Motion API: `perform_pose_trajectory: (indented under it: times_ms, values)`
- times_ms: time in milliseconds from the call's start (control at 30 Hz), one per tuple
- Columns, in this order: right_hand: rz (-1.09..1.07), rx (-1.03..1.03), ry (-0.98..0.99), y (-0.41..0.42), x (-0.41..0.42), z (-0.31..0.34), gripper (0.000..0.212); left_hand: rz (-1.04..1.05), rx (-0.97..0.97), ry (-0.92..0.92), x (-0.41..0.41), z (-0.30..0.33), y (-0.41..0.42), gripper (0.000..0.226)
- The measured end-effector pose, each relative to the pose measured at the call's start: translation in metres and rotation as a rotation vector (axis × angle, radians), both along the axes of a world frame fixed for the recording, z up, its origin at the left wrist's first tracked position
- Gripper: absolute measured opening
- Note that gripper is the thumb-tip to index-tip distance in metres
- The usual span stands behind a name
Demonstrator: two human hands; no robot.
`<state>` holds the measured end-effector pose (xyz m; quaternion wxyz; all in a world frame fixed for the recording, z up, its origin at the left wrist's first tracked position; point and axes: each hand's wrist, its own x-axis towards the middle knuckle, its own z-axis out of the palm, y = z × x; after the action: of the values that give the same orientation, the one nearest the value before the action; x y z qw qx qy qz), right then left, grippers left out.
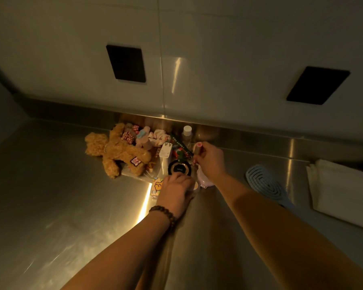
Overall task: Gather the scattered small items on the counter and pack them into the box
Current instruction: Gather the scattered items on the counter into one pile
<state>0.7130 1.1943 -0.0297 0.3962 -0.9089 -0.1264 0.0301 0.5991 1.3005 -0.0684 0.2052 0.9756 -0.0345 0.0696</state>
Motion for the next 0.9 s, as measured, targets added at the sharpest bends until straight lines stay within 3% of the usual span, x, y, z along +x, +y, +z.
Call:
perform_pose_trajectory:
  times_ms: [267,400,500,667,767,900]
  values:
    - [0.049,-0.046,0.005,-0.003,0.002,0.001,0.029,-0.026,0.006,0.02,-0.002,0.002,0.001,0.042]
    - [0.014,-0.036,0.018,-0.022,-0.002,0.007,0.055,-0.022,-0.038,0.032,-0.002,0.007,-0.002,0.053]
    - [-0.053,-0.062,-0.069,-0.063,-0.017,0.009,0.075,-0.019,-0.071,-0.004,0.001,0.013,-0.009,0.06]
    - [-0.289,-0.188,-0.097,-0.167,-0.065,-0.003,0.089,-0.106,-0.174,-0.083,0.006,0.029,-0.04,0.064]
    - [-0.37,-0.333,0.032,-0.208,-0.09,-0.018,0.081,-0.156,-0.148,-0.053,0.006,0.031,-0.062,0.073]
    - [-0.401,-0.385,0.037,-0.224,-0.102,-0.024,0.034,-0.188,-0.095,-0.01,0.006,0.03,-0.081,0.086]
